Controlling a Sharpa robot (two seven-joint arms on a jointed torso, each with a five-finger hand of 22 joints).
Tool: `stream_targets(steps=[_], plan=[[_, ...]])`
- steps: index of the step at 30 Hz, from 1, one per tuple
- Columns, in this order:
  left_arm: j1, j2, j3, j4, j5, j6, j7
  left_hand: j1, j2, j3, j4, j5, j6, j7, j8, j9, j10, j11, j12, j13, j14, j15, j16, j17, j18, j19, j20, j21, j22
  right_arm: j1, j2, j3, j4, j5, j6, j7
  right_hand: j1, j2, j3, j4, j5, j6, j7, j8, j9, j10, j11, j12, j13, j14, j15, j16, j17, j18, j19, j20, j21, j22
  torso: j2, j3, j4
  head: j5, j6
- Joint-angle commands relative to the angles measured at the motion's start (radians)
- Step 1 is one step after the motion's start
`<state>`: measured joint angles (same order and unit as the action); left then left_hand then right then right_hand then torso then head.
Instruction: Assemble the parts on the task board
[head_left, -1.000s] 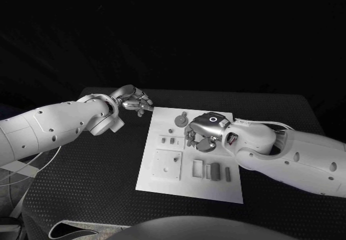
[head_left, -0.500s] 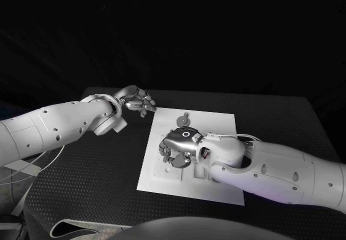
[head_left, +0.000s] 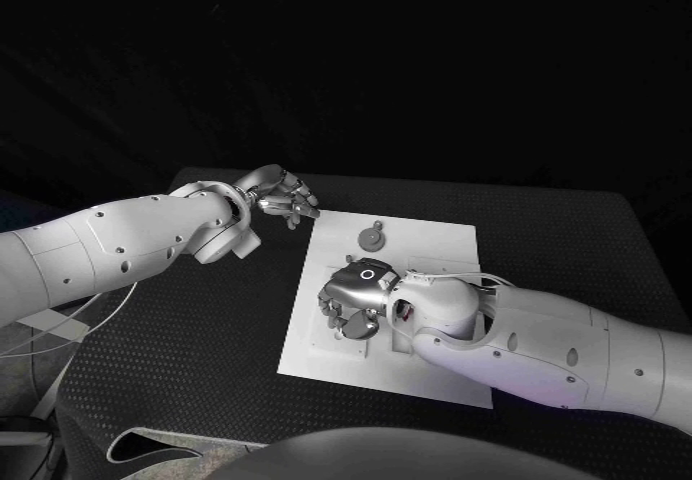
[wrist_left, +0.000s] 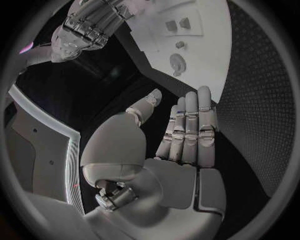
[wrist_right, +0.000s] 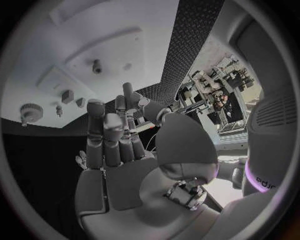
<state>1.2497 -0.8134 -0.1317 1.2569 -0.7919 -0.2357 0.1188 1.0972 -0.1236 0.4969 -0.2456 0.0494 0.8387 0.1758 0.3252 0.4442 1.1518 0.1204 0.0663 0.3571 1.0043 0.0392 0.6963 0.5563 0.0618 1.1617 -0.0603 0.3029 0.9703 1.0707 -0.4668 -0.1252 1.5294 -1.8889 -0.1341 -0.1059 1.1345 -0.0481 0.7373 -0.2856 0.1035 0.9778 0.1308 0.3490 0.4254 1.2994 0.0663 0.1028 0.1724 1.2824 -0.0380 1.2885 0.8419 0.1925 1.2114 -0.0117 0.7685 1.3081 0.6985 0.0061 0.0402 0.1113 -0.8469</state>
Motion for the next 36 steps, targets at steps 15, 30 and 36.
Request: stream_targets(steps=[15,30,36], plan=[[0.001,0.002,0.001,0.001,-0.001,0.006,0.001,0.005,-0.004,-0.002,0.007,0.002,0.002,0.007,0.005,-0.002,-0.003,0.002,0.003,0.001,0.004,0.001,-0.008,0.003,0.05,0.005,0.002,-0.007,0.0,-0.014,0.008,-0.024,-0.025,-0.031,0.023,0.014,0.0,0.013,0.007,0.001,0.003,0.005,0.003,0.001,0.001,0.005,0.0,-0.007,0.003,0.001,-0.007,-0.006,0.002,0.069,-0.001,-0.009,0.004,0.018,0.0,0.0024,-0.0009,0.01,-0.003],[0.001,0.003,0.001,0.0,-0.001,0.008,0.0,0.004,-0.004,-0.003,0.008,0.002,0.002,0.007,0.005,-0.002,-0.004,0.002,0.002,0.001,0.004,0.001,-0.01,0.005,0.05,0.005,0.003,-0.008,0.0,-0.024,0.015,-0.029,-0.041,-0.036,0.023,0.015,-0.001,0.014,0.008,0.0,0.002,0.006,0.003,0.001,0.001,0.006,0.0,-0.008,0.003,0.001,-0.007,-0.007,0.002,0.069,-0.001,-0.01,0.004,0.018,0.0,0.0006,-0.0006,0.012,-0.007],[0.001,0.002,0.001,0.002,-0.001,0.008,0.0,0.004,-0.004,-0.003,0.009,0.002,0.002,0.007,0.005,-0.002,-0.004,0.002,0.002,0.001,0.004,0.002,-0.011,0.006,0.05,0.005,0.003,-0.008,0.0,-0.027,0.016,-0.031,-0.046,-0.037,0.016,0.008,-0.001,0.014,0.008,0.0,0.002,0.006,0.003,0.001,0.001,0.006,0.0,-0.008,0.004,0.001,-0.007,-0.007,0.002,0.069,-0.001,-0.01,0.004,0.018,0.0,0.0007,-0.0006,0.011,-0.009]])
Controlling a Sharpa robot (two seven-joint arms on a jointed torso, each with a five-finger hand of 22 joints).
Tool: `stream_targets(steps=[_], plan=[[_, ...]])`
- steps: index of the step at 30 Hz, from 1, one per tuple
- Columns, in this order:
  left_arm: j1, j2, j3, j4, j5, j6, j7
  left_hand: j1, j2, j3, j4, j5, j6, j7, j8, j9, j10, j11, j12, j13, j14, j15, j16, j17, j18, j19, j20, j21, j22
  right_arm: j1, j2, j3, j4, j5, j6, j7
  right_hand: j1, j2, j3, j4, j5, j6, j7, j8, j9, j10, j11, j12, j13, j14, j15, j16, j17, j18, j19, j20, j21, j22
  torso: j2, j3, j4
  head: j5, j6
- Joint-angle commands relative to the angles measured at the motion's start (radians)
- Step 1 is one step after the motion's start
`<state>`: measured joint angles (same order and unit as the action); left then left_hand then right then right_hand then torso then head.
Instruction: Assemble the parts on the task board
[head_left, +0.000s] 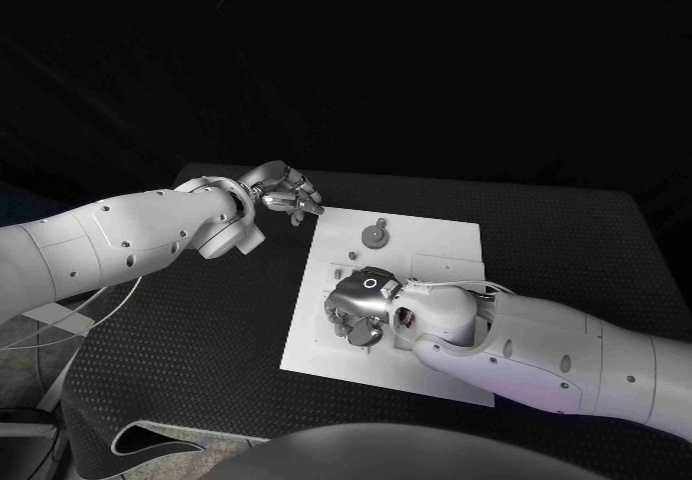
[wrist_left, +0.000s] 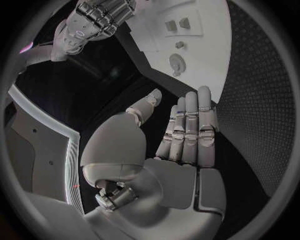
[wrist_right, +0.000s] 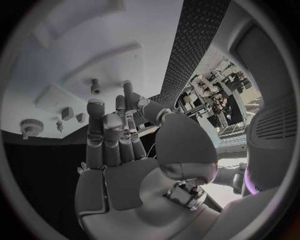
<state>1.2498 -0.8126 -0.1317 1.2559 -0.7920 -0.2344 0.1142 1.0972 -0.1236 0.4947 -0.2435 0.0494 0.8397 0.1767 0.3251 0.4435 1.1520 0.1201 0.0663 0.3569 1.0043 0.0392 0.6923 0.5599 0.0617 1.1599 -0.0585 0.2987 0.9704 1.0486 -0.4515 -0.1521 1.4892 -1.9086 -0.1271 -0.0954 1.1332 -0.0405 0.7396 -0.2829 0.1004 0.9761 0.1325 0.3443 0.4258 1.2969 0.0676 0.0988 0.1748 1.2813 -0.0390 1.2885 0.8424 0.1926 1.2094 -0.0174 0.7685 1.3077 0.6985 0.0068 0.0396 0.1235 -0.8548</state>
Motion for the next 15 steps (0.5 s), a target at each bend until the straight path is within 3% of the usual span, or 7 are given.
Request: stream_targets(steps=[1,15], plan=[[0.001,0.001,0.001,0.003,-0.001,0.007,0.004,0.004,-0.004,0.0,0.007,0.002,0.001,0.007,0.005,-0.001,-0.004,0.003,0.002,0.001,0.004,0.001,-0.007,0.002,0.05,0.006,0.001,-0.004,0.0,-0.005,0.0,-0.005,-0.007,-0.018,0.01,-0.003,0.0,0.006,0.006,-0.003,0.006,0.007,0.001,0.006,0.001,0.009,-0.002,-0.005,0.001,0.002,-0.006,-0.007,0.002,0.069,0.001,-0.004,0.004,0.019,0.0,0.0002,0.0002,-0.001,0.0],[0.001,0.0,0.001,0.002,-0.001,0.011,0.002,0.003,-0.004,-0.001,0.007,0.002,0.0,0.007,0.005,-0.002,-0.004,0.003,0.002,0.001,0.004,0.002,-0.009,0.004,0.05,0.006,0.001,-0.004,0.0,-0.006,-0.008,-0.005,-0.003,-0.022,0.006,-0.007,0.0,0.006,0.006,-0.003,0.006,0.007,0.001,0.006,0.001,0.009,-0.002,-0.006,0.002,0.002,-0.006,-0.007,0.002,0.069,0.0,-0.004,0.004,0.019,0.0,0.0008,-0.0006,0.002,-0.002]])
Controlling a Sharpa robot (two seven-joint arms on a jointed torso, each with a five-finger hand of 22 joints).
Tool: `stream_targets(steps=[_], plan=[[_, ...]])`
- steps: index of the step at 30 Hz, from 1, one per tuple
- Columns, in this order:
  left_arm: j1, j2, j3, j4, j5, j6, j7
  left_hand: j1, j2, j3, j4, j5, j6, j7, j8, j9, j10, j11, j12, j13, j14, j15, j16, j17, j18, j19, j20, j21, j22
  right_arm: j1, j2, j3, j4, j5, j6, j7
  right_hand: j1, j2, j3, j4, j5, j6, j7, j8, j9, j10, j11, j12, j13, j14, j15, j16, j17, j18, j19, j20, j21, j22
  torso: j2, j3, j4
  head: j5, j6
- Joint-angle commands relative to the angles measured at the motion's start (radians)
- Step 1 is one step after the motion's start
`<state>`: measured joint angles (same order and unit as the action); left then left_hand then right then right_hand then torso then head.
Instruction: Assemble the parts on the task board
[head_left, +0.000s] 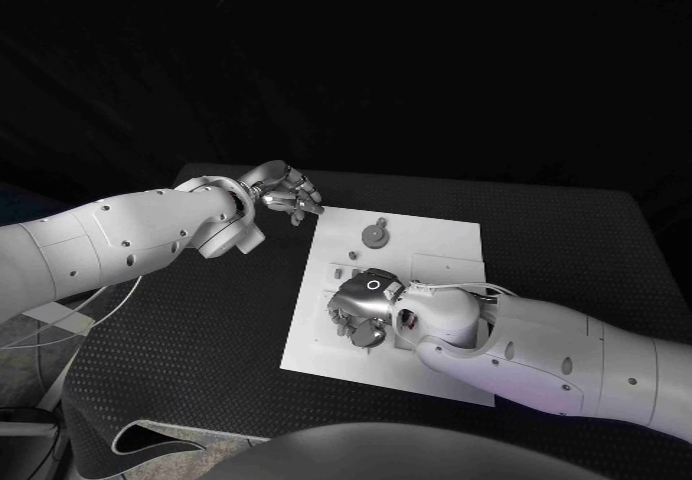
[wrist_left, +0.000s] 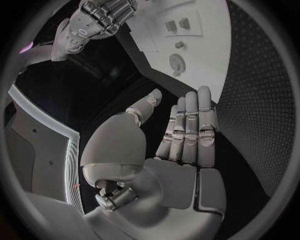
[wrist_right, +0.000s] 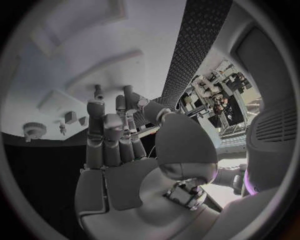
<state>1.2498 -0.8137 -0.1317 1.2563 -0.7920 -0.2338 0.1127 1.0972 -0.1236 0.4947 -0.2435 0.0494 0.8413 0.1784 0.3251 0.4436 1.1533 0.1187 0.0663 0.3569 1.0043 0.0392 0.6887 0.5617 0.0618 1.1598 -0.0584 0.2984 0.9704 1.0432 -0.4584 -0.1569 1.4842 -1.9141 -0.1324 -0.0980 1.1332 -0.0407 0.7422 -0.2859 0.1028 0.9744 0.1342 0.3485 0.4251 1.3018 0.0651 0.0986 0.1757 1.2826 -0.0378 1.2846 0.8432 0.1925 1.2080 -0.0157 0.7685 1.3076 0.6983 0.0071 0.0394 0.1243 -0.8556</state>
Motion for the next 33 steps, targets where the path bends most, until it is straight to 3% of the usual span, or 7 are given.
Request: stream_targets(steps=[1,15,20,24,33], plan=[[0.001,0.001,0.001,0.002,-0.001,0.011,0.003,0.003,-0.004,-0.001,0.007,0.002,-0.001,0.005,0.005,-0.002,-0.006,0.004,0.002,0.001,0.004,0.002,-0.005,0.002,0.05,0.006,0.001,-0.004,0.0,0.0,-0.001,0.0,0.003,-0.017,0.012,-0.004,0.0,0.007,0.004,0.0,0.003,0.009,-0.001,0.002,0.002,0.004,0.001,-0.006,0.001,0.001,-0.008,-0.003,0.001,0.069,0.002,-0.006,0.004,0.019,0.0,0.0005,-0.0004,0.001,-0.001],[0.001,0.001,0.001,0.002,-0.001,0.009,0.002,0.003,-0.004,-0.001,0.008,0.002,-0.002,0.005,0.005,-0.002,-0.007,0.004,0.002,0.001,0.004,0.002,-0.007,0.003,0.05,0.006,0.001,-0.005,0.0,0.0,0.004,0.0,-0.002,0.003,0.033,0.003,-0.002,0.003,0.004,-0.001,0.003,0.008,0.0,0.001,0.001,0.003,0.001,-0.008,0.002,0.0,-0.007,-0.004,0.002,0.069,0.0,-0.005,0.003,0.019,0.0,0.0005,-0.0008,0.001,-0.002],[0.001,0.001,0.001,0.002,-0.001,0.009,0.003,0.003,-0.004,-0.001,0.008,0.002,-0.002,0.005,0.005,-0.002,-0.007,0.004,0.002,0.001,0.004,0.002,-0.007,0.004,0.05,0.006,0.001,-0.005,0.0,0.0,0.004,-0.003,-0.008,0.014,0.052,0.003,-0.008,-0.057,-0.013,0.0,0.001,-0.016,0.009,-0.013,-0.004,-0.018,0.011,-0.026,0.0,-0.007,0.003,-0.005,0.005,0.069,-0.008,-0.003,0.001,0.02,0.0,0.0004,-0.0011,0.0,-0.002],[0.001,0.001,0.001,0.002,-0.001,0.009,0.002,0.003,-0.004,-0.001,0.008,0.002,-0.002,0.005,0.005,-0.002,-0.007,0.004,0.002,0.001,0.004,0.002,-0.008,0.004,0.05,0.006,0.001,-0.005,0.0,0.0,0.005,-0.01,-0.012,0.023,0.055,0.005,-0.027,-0.086,-0.034,0.007,0.0,-0.03,0.016,-0.021,-0.008,-0.033,0.018,-0.033,-0.001,-0.013,0.01,-0.004,0.008,0.069,-0.012,0.001,0.001,0.02,0.0,0.0004,-0.0006,-0.001,-0.002],[0.001,0.001,0.001,0.002,-0.001,0.009,0.002,0.003,-0.004,-0.001,0.009,0.002,-0.002,0.005,0.005,-0.002,-0.007,0.005,0.002,0.001,0.004,0.002,-0.008,0.005,0.05,0.006,0.001,-0.006,0.0,-0.001,0.004,-0.014,-0.012,0.026,0.054,0.004,-0.038,-0.089,-0.059,0.006,0.0,-0.04,0.02,-0.026,-0.009,-0.045,0.023,-0.033,-0.002,-0.017,0.014,-0.002,0.01,0.069,-0.015,0.002,0.001,0.02,0.0,0.0005,-0.001,-0.002,-0.003]])
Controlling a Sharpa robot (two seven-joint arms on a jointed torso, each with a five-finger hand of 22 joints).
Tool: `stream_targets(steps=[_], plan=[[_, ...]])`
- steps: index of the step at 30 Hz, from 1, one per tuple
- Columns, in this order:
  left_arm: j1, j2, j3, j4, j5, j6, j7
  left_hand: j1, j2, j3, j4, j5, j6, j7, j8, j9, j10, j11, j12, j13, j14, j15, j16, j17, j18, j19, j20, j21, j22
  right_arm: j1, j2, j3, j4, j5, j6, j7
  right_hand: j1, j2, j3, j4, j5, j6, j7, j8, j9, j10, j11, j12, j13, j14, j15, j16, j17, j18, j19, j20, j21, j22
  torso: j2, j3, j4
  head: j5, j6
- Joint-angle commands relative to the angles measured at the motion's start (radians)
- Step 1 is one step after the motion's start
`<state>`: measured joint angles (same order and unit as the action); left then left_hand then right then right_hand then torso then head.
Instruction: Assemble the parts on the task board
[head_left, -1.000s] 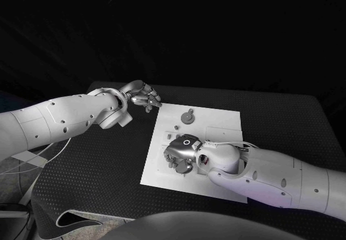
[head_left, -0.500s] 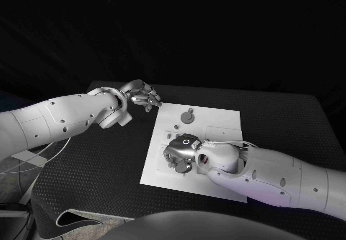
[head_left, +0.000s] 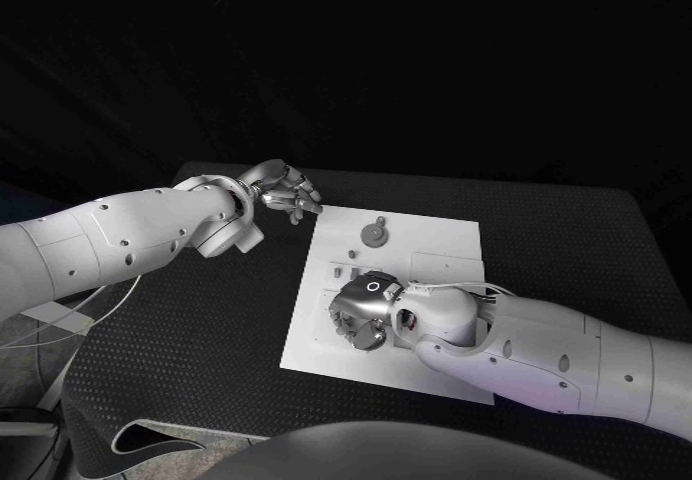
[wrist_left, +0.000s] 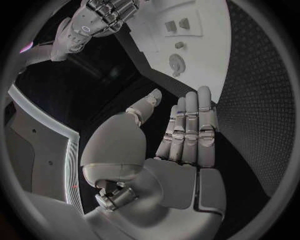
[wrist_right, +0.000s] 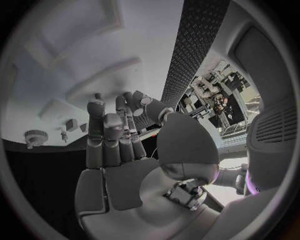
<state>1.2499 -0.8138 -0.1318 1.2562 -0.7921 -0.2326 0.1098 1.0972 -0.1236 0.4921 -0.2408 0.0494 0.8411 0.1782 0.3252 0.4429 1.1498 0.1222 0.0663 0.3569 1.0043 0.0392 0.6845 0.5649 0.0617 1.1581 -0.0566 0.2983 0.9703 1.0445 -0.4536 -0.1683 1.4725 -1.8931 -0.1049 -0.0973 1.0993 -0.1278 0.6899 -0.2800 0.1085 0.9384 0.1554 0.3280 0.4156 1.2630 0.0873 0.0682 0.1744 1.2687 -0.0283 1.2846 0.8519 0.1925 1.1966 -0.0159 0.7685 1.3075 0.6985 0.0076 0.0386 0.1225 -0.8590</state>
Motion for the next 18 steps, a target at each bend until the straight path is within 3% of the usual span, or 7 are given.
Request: stream_targets(steps=[1,9,18], plan=[[0.001,0.001,0.001,0.002,-0.001,0.008,0.005,0.003,-0.004,0.001,0.006,0.002,-0.002,0.005,0.005,-0.001,-0.004,0.001,0.002,0.001,0.004,0.002,-0.004,0.002,0.05,0.008,-0.001,-0.006,0.0,-0.002,-0.001,-0.003,0.0,0.005,0.025,0.003,-0.005,-0.003,-0.009,0.0,-0.005,-0.005,-0.001,-0.005,0.0,-0.007,0.001,-0.002,0.0,-0.003,0.005,-0.002,0.002,0.069,-0.004,0.002,0.001,0.02,0.0,0.0001,-0.0006,-0.001,0.0],[0.001,0.001,0.001,0.002,-0.001,0.011,0.002,0.002,-0.004,0.001,0.006,0.002,-0.002,0.006,0.005,-0.001,-0.004,0.001,0.002,0.001,0.004,0.002,-0.005,0.002,0.05,0.008,-0.001,-0.006,0.0,-0.003,0.0,-0.004,-0.002,0.012,-0.008,-0.002,-0.009,-0.013,-0.021,0.005,-0.004,-0.018,0.004,-0.012,-0.003,-0.021,0.005,-0.004,-0.001,-0.005,0.008,-0.001,0.003,0.069,-0.005,0.002,0.0,0.019,0.0,0.0002,0.0003,-0.002,0.002],[0.001,0.0,0.001,0.003,-0.001,0.014,-0.001,0.001,-0.004,0.001,0.007,0.002,-0.003,0.006,0.005,-0.001,-0.004,0.001,0.002,0.001,0.004,0.002,-0.006,0.003,0.05,0.008,0.0,-0.006,0.0,-0.003,0.0,-0.004,-0.002,0.031,-0.092,-0.001,-0.006,-0.028,-0.025,0.017,-0.003,-0.049,0.018,-0.027,-0.009,-0.049,0.013,-0.003,-0.003,-0.012,0.017,-0.001,0.004,0.069,-0.009,0.004,-0.003,0.018,0.0,0.0,0.0008,-0.003,0.003]])
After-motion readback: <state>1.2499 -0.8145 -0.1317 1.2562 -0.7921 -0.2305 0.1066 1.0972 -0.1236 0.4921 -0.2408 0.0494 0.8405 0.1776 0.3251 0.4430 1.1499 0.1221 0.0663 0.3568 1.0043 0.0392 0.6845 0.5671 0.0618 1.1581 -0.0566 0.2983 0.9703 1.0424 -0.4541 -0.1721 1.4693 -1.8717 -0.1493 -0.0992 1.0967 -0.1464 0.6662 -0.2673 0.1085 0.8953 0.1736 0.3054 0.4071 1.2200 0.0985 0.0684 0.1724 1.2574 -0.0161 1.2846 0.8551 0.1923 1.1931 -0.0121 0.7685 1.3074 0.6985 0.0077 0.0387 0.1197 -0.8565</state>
